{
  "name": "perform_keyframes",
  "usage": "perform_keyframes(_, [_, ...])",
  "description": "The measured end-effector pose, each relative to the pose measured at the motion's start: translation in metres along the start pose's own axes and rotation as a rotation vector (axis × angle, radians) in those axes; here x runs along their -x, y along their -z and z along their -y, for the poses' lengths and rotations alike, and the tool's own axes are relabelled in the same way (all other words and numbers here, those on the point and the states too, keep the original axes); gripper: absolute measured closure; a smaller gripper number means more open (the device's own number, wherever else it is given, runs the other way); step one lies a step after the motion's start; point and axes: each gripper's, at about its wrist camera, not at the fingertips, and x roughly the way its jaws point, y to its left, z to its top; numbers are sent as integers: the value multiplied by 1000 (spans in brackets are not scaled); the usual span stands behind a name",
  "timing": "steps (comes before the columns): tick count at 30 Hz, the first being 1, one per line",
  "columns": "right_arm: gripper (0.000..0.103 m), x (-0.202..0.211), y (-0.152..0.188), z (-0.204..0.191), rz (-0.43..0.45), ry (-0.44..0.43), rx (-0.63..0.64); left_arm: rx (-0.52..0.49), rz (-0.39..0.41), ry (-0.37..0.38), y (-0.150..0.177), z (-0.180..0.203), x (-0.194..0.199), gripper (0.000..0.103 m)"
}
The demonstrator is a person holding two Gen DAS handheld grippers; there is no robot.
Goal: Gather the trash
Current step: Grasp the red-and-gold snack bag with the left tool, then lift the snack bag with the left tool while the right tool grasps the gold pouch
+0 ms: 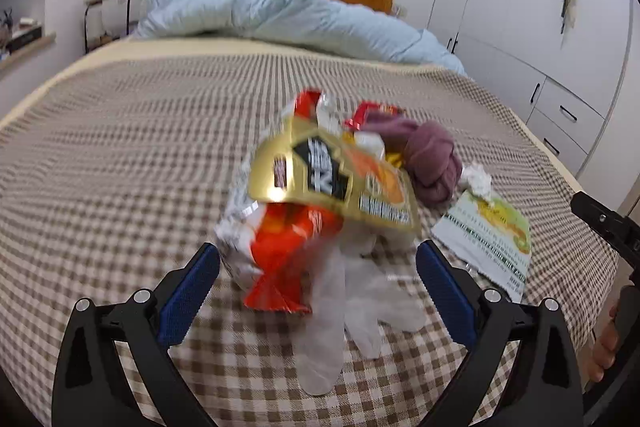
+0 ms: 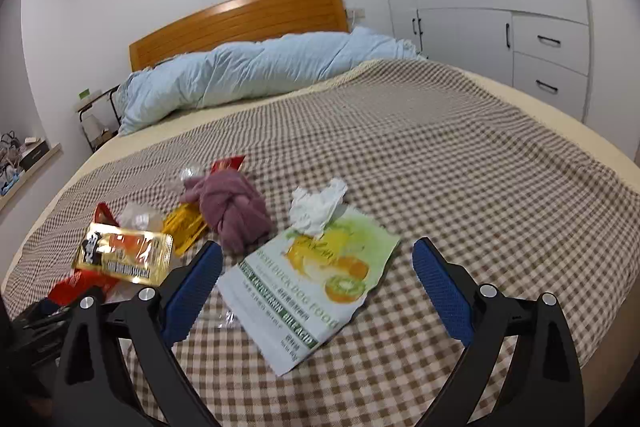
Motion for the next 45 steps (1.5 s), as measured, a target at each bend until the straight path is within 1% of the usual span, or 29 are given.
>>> perform_keyframes(3, [11, 1, 4, -5, -4, 3, 27, 6, -29, -10, 4, 4, -8, 8])
perform_keyframes(4, [11, 2, 5, -6, -3, 6, 37, 7, -25, -11, 5, 5, -9, 8])
perform_keyframes(6, [11, 4, 6, -8, 2, 13, 59, 10, -3, -25, 3, 8, -6, 8])
perform_keyframes(10, [11, 8, 8, -10, 11, 19, 83, -15, 56, -72, -10, 7, 3, 8])
perform_keyframes(12, [11, 8, 8, -9, 8, 20, 87, -28, 48, -99, -14, 4, 1, 8])
perform_keyframes(14, [11, 7, 7, -8, 5, 15, 82, -48, 23, -132, -16, 2, -6, 8])
perform_keyframes(16, [11, 8, 6, -8, 5, 10, 78, -49, 2, -138, -18, -1, -11, 8])
perform_keyframes(17, [11, 8, 6, -8, 7, 8, 77, -47, 7, -125, -18, -3, -11, 14])
perform_keyframes(18, [11, 8, 6, -8, 7, 7, 77, -50, 8, -110, -19, -4, -10, 16])
perform_keyframes(19, [11, 7, 6, -8, 5, 4, 76, -51, 7, -102, -20, -4, -10, 22])
perform_keyframes(20, [11, 6, 7, -9, 2, 2, 76, -49, 7, -88, -21, -4, -10, 31])
perform_keyframes(21, [11, 5, 7, -10, -4, -3, 74, -44, 2, -64, -20, -5, -9, 36])
perform_keyframes(26, [11, 1, 8, -11, -39, -54, 42, -28, 4, -60, -18, -8, -8, 58])
perform_keyframes(27, [11, 1, 9, -12, -42, -57, 39, -24, 3, -54, -18, -9, -7, 60])
perform_keyframes(28, [11, 1, 9, -12, -44, -56, 37, -18, 6, -40, -18, -11, -6, 69])
perform_keyframes(30, [11, 0, 10, -13, -49, -55, 34, -9, 10, -24, -17, -14, -2, 69])
perform_keyframes(34, [11, -2, 12, -16, -56, -61, 29, -17, 36, -21, -16, -17, 6, 74])
perform_keyframes(37, [11, -3, 13, -22, -57, -66, 39, -33, 77, -21, -16, -18, 16, 77])
perform_keyframes(39, [11, -4, 14, -26, -59, -70, 45, -44, 120, -22, -17, -17, 25, 78])
perform_keyframes(41, [11, -5, 15, -30, -61, -75, 50, -70, 200, -23, -18, -14, 41, 79])
perform_keyframes(43, [11, -7, 16, -35, -63, -80, 56, -93, 271, 1, -19, -10, 56, 79])
perform_keyframes(45, [11, -7, 17, -40, -65, -87, 64, -109, 316, 9, -19, -5, 66, 79])
